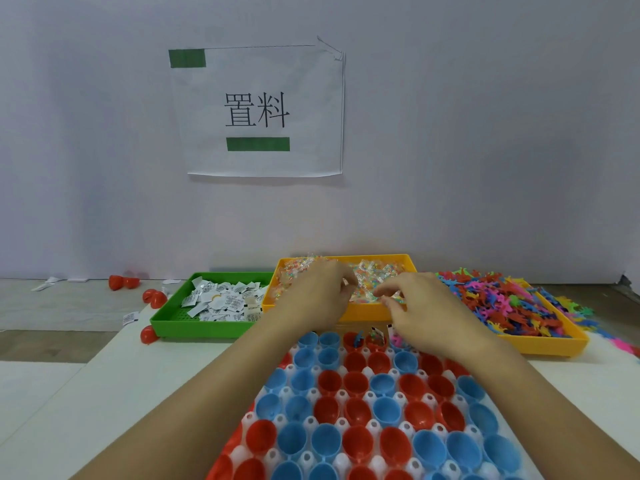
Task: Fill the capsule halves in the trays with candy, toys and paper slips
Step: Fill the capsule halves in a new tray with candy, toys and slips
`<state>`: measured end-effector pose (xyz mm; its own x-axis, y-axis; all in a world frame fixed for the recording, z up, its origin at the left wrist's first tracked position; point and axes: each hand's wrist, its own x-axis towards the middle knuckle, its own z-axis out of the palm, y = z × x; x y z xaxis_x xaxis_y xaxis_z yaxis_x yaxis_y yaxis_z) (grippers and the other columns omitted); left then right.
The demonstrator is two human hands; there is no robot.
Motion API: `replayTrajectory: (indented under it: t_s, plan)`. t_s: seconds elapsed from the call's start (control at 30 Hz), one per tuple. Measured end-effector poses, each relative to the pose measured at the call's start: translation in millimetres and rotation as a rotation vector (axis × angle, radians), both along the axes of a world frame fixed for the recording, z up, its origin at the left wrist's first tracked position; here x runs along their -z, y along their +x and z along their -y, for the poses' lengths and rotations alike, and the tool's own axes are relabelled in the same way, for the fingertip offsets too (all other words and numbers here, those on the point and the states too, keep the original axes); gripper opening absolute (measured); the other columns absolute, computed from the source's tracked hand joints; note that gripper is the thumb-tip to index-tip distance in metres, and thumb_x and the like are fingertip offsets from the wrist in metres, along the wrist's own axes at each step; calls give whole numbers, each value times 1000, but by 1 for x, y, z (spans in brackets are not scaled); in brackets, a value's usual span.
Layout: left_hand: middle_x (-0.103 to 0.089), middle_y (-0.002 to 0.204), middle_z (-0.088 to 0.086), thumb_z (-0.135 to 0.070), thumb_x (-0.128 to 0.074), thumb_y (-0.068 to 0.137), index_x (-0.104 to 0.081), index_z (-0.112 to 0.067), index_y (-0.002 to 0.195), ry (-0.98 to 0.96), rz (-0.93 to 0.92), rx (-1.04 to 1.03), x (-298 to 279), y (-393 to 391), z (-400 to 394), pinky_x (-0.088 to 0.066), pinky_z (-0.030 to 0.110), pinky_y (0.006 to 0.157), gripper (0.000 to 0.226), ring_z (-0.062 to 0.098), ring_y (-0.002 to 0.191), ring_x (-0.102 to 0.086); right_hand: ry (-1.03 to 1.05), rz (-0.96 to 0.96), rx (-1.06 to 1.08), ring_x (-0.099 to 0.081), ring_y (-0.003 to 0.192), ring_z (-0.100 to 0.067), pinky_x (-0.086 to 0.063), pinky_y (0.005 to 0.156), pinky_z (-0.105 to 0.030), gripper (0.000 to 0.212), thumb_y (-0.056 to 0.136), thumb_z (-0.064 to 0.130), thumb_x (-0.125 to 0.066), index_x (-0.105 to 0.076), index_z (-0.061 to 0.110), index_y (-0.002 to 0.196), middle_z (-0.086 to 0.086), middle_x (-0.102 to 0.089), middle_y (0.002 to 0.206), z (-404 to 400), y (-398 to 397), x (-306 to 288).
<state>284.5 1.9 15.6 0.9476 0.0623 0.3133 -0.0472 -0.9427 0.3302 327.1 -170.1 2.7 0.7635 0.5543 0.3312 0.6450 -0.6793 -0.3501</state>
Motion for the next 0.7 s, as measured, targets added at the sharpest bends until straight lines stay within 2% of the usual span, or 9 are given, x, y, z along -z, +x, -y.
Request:
replayTrajectory:
  t_s: [0.17,0.3,0.4,0.47,0.6,0.7]
  plan:
    - [-70,111,6,-34,-69,90,-74,-11,108,-70,-244,-14,-7,28,6,-49,28,78,30,19,99,-62,21,9,-9,-60,113,-10,-51,97,-32,28,100,26,-52,-69,27,122,8,-68,123,1,-3,-4]
    - [-71,108,8,-30,-71,89,-73,-8,107,-26,-285,-29,-11,36,8,-48,28,75,28,19,91,-60,31,1,-18,-61,111,-10,-52,96,-33,27,99,27,-53,-70,29,120,10,-69,120,1,-5,-6]
    - [-66,88,2,-28,-69,91,-71,-10,98,-71,-215,-37,-5,33,10,-43,22,63,19,10,71,-54,54,-8,-18,-62,108,-8,-52,93,-30,27,98,27,-54,-70,29,120,10,-69,119,2,-4,-7]
    - [-59,79,-4,-27,-68,92,-64,-15,88,-134,-116,-44,-3,25,10,-39,21,57,13,6,68,-50,87,-12,-16,-63,102,-6,-52,88,-26,26,98,27,-55,-71,29,119,10,-71,115,2,-4,-8]
    - [-67,75,-3,-22,-70,90,-57,-19,76,-337,75,-33,-3,-1,7,-48,24,63,19,11,69,-61,200,-43,-17,-64,91,-3,-54,85,-27,24,94,29,-63,-70,29,117,12,-71,103,-1,-5,-12]
    - [-71,66,2,-19,-73,88,-60,-16,75,-549,104,4,-4,-25,6,-53,29,60,18,12,59,-65,288,-111,-52,-65,84,2,-51,75,-15,23,92,35,-69,-71,31,114,18,-69,97,-5,-10,-15]
